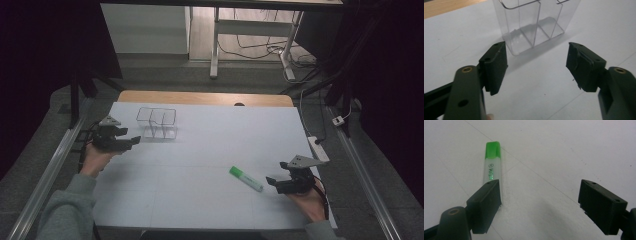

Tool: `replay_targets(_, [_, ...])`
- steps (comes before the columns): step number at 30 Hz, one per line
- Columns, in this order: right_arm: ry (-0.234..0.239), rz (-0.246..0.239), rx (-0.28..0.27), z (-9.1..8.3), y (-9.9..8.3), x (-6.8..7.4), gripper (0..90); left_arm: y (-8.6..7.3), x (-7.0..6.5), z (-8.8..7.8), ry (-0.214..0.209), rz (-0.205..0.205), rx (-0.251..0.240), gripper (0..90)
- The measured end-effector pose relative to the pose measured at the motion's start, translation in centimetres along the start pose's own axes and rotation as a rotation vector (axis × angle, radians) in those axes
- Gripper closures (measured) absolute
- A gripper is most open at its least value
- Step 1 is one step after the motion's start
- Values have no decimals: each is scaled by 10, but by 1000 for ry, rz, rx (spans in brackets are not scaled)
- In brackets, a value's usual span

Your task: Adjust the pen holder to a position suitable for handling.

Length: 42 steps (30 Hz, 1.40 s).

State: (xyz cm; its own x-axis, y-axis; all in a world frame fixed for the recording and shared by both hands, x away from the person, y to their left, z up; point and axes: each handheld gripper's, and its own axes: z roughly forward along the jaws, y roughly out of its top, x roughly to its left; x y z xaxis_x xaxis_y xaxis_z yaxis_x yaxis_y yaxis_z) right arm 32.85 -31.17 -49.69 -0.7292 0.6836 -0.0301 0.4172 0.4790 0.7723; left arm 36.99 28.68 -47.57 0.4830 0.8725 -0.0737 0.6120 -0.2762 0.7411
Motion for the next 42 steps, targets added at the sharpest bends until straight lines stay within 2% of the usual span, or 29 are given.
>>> replay_targets(11, [0, 1, 4, 0, 0, 0, 188, 7, 19, 9, 45, -15, 23, 569])
replay_targets(14, [1, 0, 5, 1, -1, 0, 190, 7, 21, 11, 48, -24, 21, 638])
replay_targets(23, [1, -4, 12, 1, -1, 0, 193, 14, 27, 23, 70, -10, 40, 884])
replay_targets(27, [3, -3, 15, 1, -2, 0, 193, 20, 33, 30, 72, -27, 46, 887])
replay_targets(34, [2, -5, 21, 1, -2, -1, 194, 21, 43, 42, 58, -83, 36, 887])
replay_targets(42, [8, -5, 21, 3, -2, 0, 197, 21, 47, 59, 34, -98, 52, 887])
